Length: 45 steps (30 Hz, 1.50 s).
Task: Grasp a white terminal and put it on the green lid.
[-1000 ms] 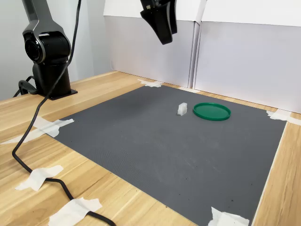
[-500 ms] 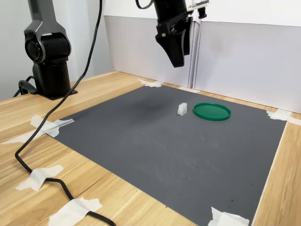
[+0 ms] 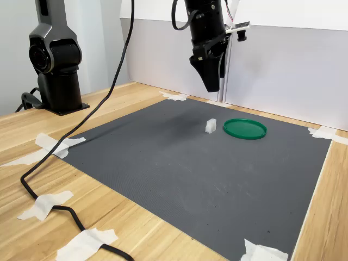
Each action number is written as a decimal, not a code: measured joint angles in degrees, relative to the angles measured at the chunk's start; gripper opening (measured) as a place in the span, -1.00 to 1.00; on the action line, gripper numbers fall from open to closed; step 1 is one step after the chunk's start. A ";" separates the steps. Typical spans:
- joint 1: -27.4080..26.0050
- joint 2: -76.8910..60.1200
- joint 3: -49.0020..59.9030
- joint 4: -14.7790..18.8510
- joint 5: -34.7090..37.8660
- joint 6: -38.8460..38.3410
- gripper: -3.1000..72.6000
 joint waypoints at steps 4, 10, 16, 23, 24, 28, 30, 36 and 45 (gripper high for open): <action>0.00 1.75 0.12 -1.28 -0.37 0.05 0.80; 0.00 4.09 2.61 -1.53 -2.58 0.21 0.79; 0.00 4.82 3.91 0.45 -4.80 0.21 0.78; 0.00 6.39 3.96 1.34 -5.66 0.97 0.77; 0.00 6.65 3.96 1.34 -5.81 1.05 0.77; 0.00 7.00 3.96 1.28 -6.21 1.69 0.77; 0.00 7.02 3.96 1.28 -6.79 1.75 0.77; 0.00 8.31 3.96 1.28 -7.47 2.50 0.77; 0.00 9.09 3.96 1.07 -8.95 2.93 0.77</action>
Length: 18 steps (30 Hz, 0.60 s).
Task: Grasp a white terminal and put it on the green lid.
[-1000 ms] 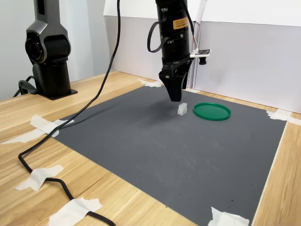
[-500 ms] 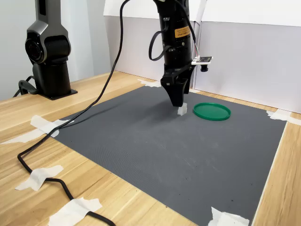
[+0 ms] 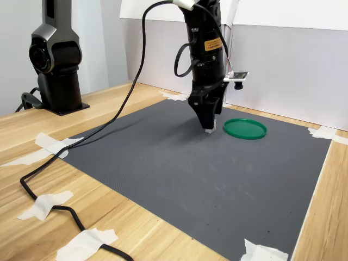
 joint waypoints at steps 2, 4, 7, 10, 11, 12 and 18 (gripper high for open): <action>0.00 0.35 0.00 0.00 -0.05 0.19 0.77; 0.00 0.89 0.00 -0.04 -0.11 0.26 0.77; 0.00 1.37 0.00 -0.04 -0.30 0.32 0.77; 0.00 1.47 0.00 -0.10 -0.83 0.32 0.77; 0.00 1.48 0.00 -0.16 -0.98 0.38 0.76; 0.00 1.54 0.00 -0.20 -1.04 0.38 0.75; 0.00 2.49 -0.05 -0.69 -0.99 0.98 0.68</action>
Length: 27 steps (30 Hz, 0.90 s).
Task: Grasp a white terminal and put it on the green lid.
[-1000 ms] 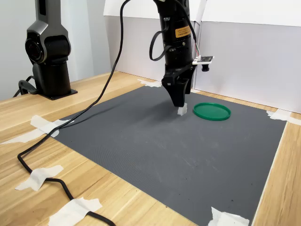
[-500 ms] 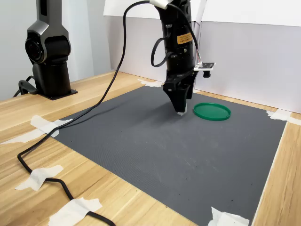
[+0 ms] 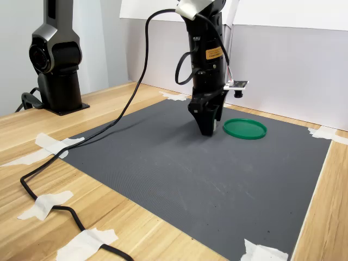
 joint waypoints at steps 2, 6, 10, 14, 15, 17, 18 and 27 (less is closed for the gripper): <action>0.00 0.07 0.00 -0.29 0.00 0.13 0.64; 0.00 0.25 -0.06 -0.93 0.06 0.14 0.50; 0.00 0.31 -0.12 -1.81 0.06 0.14 0.27; -0.05 0.42 -0.17 -2.10 0.01 0.14 -0.06; -0.05 0.42 -0.17 -2.10 0.01 0.14 -0.07; -0.05 0.42 -0.17 -2.10 0.01 0.14 -0.07; -0.05 0.42 -0.17 -2.10 0.01 0.14 -0.07; 0.00 -0.79 -2.58 -1.51 2.28 -7.04 -0.07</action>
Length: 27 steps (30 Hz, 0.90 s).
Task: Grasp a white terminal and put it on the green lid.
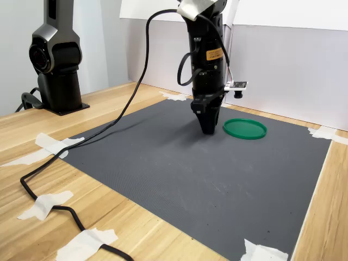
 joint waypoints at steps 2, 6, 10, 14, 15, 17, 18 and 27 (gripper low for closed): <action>0.00 -0.50 -2.88 0.00 1.34 -1.74 -0.07; 0.31 -0.78 -8.84 -0.41 4.30 -6.41 -0.07; 3.14 -0.78 -12.97 -3.08 7.13 -12.00 -0.07; 5.27 -0.22 -14.26 -4.30 8.21 -16.49 -0.07; 5.32 0.22 -14.26 -4.47 8.21 -16.87 -0.07; 5.35 1.37 -14.26 -5.43 8.21 -17.39 -0.07; 5.35 2.00 -14.26 -6.03 8.21 -17.65 -0.07; 5.35 6.51 -14.26 -5.64 6.06 -21.15 -0.07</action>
